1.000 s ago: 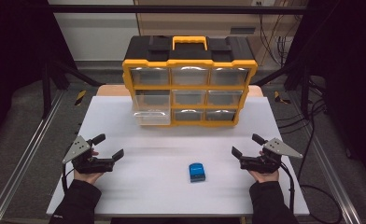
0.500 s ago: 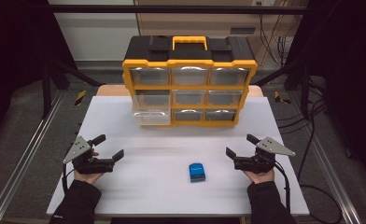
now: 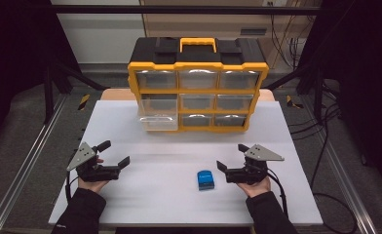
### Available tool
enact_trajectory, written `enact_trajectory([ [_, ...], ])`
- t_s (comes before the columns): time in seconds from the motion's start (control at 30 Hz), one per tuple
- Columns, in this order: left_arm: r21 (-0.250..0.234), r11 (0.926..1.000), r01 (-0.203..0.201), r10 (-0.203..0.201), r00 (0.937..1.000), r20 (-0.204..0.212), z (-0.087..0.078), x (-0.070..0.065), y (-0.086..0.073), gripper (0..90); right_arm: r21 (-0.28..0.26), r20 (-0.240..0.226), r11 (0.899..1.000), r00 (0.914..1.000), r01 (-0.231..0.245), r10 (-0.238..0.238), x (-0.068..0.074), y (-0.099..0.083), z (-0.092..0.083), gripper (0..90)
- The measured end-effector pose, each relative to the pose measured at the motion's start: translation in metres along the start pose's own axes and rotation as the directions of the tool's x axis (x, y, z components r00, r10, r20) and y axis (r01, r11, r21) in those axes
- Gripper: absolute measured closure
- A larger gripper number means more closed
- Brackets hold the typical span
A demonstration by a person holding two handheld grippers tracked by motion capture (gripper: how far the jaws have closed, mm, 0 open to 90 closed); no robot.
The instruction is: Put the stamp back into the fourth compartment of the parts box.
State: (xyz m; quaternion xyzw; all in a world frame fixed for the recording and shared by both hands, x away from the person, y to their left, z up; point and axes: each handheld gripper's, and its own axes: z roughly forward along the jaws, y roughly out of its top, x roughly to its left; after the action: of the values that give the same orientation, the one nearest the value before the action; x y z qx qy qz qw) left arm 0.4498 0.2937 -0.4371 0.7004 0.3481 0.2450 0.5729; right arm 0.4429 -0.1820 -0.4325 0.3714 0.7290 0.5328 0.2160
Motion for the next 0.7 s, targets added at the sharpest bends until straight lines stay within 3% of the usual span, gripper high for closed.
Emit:
enact_trajectory([
  [0.23,0.001,1.0,-0.002,0.002,1.0,-0.002,0.001,0.0,0.0,0.6,0.057,-0.033,0.998,0.9992,0.022,-0.02,0.02,-0.002,0.015,0.5],
  [0.37,0.003,1.0,-0.004,0.004,1.0,-0.004,0.001,0.0,0.0,0.6,0.097,-0.024,0.995,0.999,0.039,-0.037,0.03,-0.004,0.024,0.4],
  [0.7,0.006,1.0,-0.007,0.007,1.0,-0.005,0.001,0.0,0.0,0.6,0.208,-0.019,0.977,0.9986,0.051,-0.048,0.051,-0.01,0.043,1.0],
])
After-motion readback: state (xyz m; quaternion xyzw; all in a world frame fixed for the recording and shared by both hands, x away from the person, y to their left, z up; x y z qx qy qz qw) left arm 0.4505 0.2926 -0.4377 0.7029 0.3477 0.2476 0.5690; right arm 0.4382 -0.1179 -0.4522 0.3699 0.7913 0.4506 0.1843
